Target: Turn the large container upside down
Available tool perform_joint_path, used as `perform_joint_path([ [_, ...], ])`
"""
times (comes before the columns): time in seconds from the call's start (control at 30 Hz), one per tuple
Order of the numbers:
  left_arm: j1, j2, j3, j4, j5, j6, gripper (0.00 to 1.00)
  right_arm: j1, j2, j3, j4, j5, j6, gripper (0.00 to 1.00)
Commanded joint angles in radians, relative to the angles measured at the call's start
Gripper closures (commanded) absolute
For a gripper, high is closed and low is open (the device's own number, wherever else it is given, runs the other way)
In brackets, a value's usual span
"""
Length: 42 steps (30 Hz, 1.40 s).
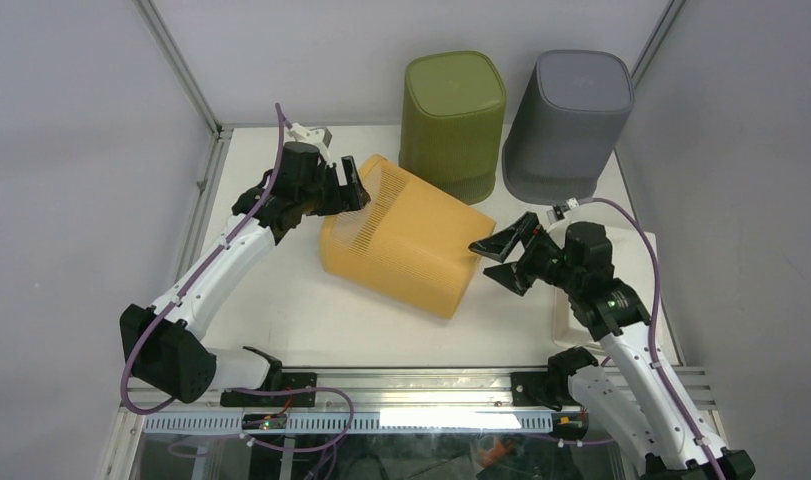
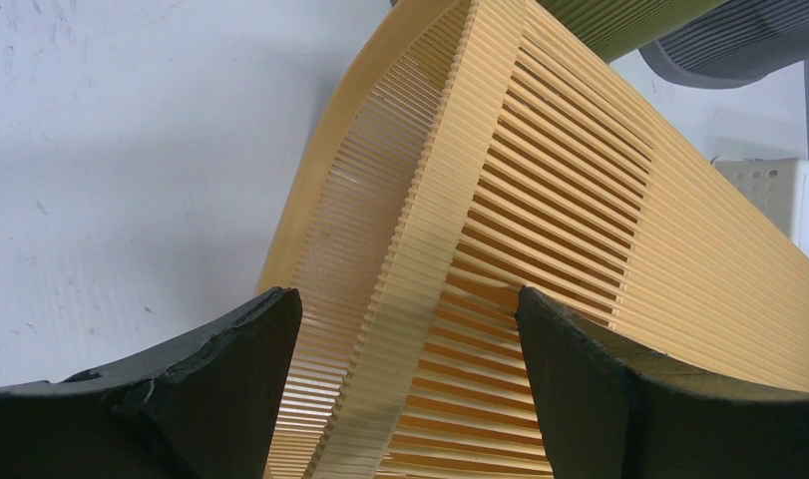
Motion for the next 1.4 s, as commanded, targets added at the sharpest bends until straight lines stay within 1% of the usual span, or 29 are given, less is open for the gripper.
perform_joint_path([
  [0.0,-0.012,0.041,-0.045,-0.119,-0.029,0.029,0.19,0.015,-0.006,-0.011,0.052,-0.002,0.011,0.07],
  [0.07,-0.012,0.046,-0.043,-0.119,-0.029,0.028,0.19,0.027,0.007,-0.018,0.074,-0.009,0.008,0.07],
  [0.2,-0.014,0.050,-0.040,-0.120,-0.031,0.024,0.19,0.058,0.051,-0.029,0.171,-0.046,0.019,0.07],
  [0.37,-0.019,0.058,-0.036,-0.119,-0.031,0.024,0.19,0.094,0.087,0.008,0.238,-0.036,-0.003,0.07],
  [0.6,-0.034,0.084,-0.022,-0.120,-0.033,0.027,0.20,0.115,0.085,0.059,0.355,-0.082,-0.010,0.07],
  [0.73,-0.055,0.094,-0.009,-0.120,-0.040,0.026,0.20,0.140,0.112,0.140,0.392,-0.112,-0.021,0.07],
  [0.87,-0.064,0.098,0.004,-0.119,-0.028,0.020,0.20,0.170,0.142,0.219,0.415,-0.094,-0.028,0.07],
  [1.13,-0.079,0.083,0.032,-0.120,-0.003,0.013,0.20,0.256,0.212,0.312,0.499,-0.059,-0.027,0.07],
  [1.23,-0.079,0.074,0.058,-0.118,0.052,-0.010,0.20,0.293,0.239,0.375,0.493,-0.031,-0.039,0.07],
  [1.37,-0.080,0.075,0.083,-0.096,0.106,-0.024,0.20,0.344,0.310,0.497,0.495,-0.012,-0.061,0.07],
])
